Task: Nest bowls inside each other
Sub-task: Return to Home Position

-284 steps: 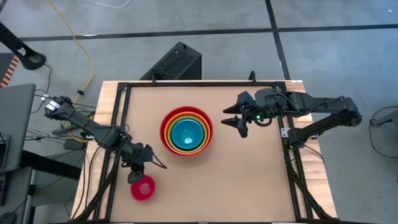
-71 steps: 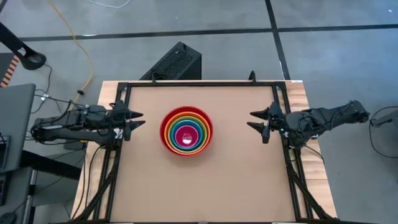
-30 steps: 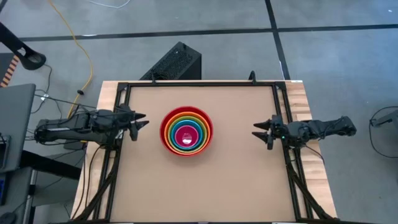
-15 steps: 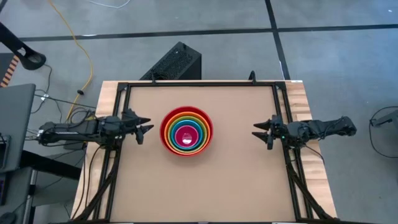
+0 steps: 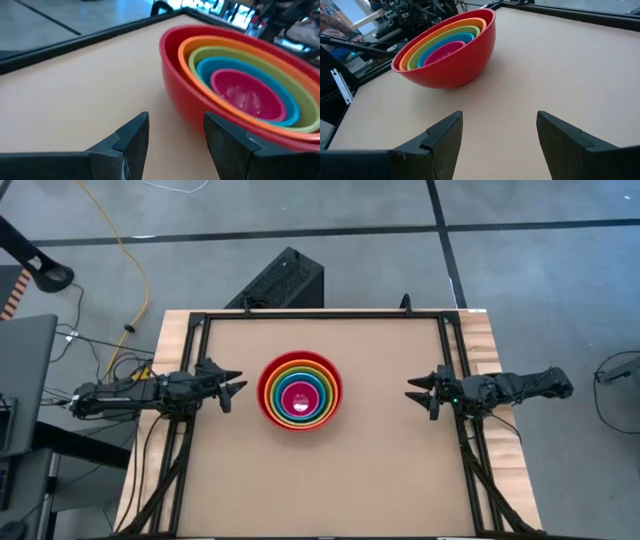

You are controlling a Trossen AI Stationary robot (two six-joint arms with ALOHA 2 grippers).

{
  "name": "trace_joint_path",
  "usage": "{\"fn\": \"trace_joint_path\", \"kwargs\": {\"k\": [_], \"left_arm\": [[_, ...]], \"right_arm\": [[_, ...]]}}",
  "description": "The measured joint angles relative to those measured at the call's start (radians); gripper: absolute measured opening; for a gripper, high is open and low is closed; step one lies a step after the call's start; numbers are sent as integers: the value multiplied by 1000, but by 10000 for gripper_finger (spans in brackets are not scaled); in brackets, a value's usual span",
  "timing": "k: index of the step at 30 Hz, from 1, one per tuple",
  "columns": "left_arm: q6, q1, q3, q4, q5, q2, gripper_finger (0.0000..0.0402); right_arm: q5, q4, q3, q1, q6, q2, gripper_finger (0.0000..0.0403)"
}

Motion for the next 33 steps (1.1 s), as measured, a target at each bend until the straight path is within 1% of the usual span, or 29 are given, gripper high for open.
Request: {"fn": "trace_joint_path", "kwargs": {"k": [4,17,33], "left_arm": [[14,0,0,-6,-8,-4,176],[33,0,1,-15,6,54,176],[18,0,0,-13,8,53,176]], "right_arm": [[0,0,0,0,0,0,260],[0,3,-1,0,0,0,260],[-1,5,-1,0,0,0,260]]}}
